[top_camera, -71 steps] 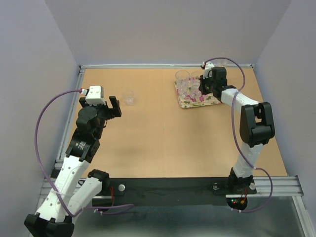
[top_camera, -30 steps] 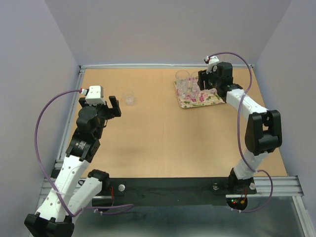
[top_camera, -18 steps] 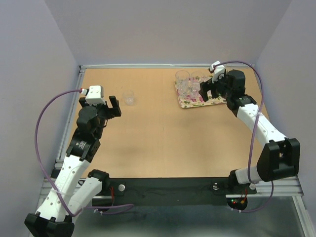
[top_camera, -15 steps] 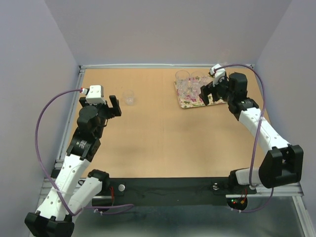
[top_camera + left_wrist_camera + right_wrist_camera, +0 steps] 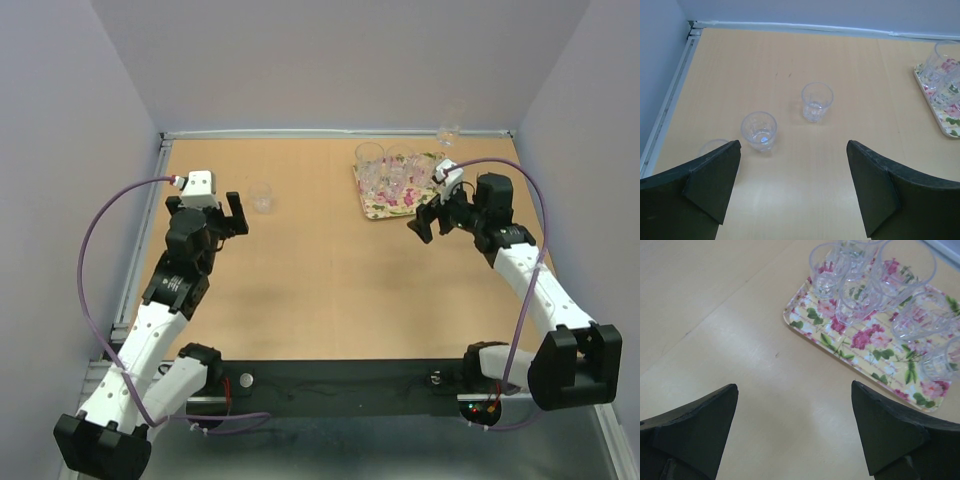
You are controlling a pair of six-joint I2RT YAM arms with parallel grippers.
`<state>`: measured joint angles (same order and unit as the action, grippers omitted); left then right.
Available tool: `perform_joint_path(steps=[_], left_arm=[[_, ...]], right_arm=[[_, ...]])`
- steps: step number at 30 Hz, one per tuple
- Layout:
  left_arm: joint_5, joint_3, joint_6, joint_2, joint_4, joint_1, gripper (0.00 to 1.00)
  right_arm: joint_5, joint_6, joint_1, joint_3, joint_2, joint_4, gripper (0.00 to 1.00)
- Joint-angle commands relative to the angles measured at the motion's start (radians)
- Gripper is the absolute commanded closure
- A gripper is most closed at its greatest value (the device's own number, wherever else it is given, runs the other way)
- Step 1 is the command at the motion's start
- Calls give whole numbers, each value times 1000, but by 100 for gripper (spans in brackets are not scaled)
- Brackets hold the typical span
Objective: Place the glasses into the tray
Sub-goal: Place the glass into the tray, then grab a glass with a robot arm
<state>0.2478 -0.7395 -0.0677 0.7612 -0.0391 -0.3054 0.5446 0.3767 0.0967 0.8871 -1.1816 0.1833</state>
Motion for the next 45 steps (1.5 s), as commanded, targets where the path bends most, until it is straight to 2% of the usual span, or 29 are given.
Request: perform_joint_path(steps=[1,10,13,21,27,30,36,37,41,43,45], left_arm=[[47,6,-9,24,56,9,1],[74,9,-84,55,73,32,1],[71,-4,-109,98,67,83,1],[-116,-66,-259,272,45,298,2],[-73,-164,-441,452,-114,413,5],[-71,-178,-518,489,-169,468,6],[-142,-121,-590,474,-153,552,16],[-154,-106,-598,477,-148,568,22],[-202,-80,-609,498,-131,603,25],[-237,-81,-606,518,-124,609,32],[-243,-80,-603,535,-119,611,32]], right_arm=[[123,-18,-25,-37,22,-33,1],[115,-39,-25,-33,59,-33,1],[115,-38,-25,-36,74,-35,1],[126,-36,-26,-39,79,-36,1],[124,-32,-25,-39,79,-38,1],[124,-30,-25,-40,76,-36,1],[124,-28,-25,-40,73,-36,1],[123,-27,-25,-40,71,-36,1],[121,-28,-25,-42,71,-36,1],[118,-27,-25,-42,71,-36,1],[115,-27,-25,-40,71,-38,1]])
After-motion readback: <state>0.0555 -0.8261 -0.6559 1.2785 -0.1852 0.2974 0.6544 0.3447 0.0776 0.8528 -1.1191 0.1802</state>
